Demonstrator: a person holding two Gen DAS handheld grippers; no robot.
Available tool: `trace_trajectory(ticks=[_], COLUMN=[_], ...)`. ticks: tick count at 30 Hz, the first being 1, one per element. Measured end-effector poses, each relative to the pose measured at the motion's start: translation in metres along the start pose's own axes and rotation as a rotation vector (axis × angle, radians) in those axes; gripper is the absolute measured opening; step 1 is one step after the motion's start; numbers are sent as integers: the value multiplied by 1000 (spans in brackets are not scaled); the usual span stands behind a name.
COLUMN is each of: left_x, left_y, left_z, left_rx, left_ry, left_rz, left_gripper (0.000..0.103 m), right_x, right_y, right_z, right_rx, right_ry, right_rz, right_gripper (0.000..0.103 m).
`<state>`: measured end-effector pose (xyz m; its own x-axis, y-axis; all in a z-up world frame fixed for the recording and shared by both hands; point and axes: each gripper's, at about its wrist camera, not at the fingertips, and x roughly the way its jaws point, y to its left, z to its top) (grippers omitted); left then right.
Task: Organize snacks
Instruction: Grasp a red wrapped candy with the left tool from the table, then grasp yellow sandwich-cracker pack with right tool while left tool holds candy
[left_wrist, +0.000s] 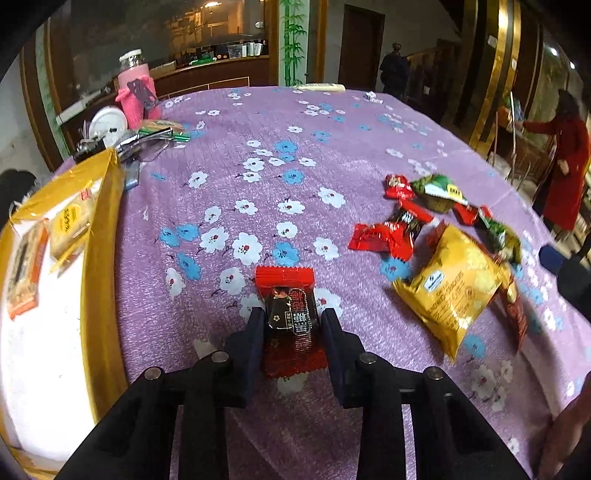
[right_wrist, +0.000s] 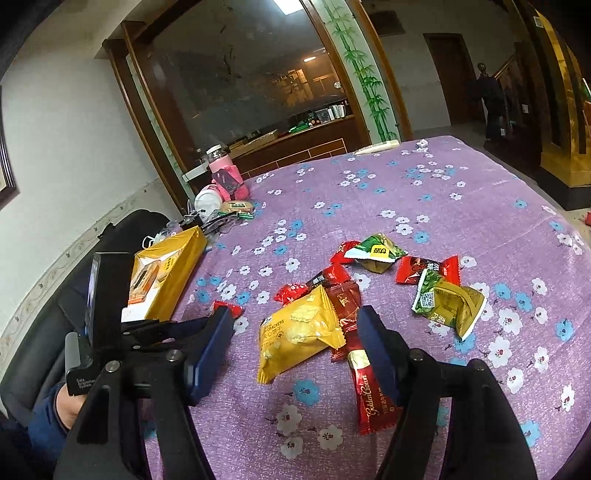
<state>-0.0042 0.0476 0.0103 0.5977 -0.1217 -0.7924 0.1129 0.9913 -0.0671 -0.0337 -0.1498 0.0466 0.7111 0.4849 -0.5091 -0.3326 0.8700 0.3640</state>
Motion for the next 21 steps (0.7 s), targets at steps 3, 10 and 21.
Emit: trace_trajectory(ticks=[3, 10, 21], left_x=[1, -7, -12], left_y=[12, 15, 20], left_z=[2, 2, 3], left_rx=[-61, -83, -95], left_ry=[-20, -65, -89], left_rz=[-69, -92, -91], left_gripper=[31, 30, 30], right_x=[2, 18, 75], right_y=[2, 20, -3], right_z=[-1, -9, 10], right_rx=[-11, -35, 217], right_ry=[15, 149, 326], right_rz=[2, -7, -2], right_gripper=[69, 69, 69])
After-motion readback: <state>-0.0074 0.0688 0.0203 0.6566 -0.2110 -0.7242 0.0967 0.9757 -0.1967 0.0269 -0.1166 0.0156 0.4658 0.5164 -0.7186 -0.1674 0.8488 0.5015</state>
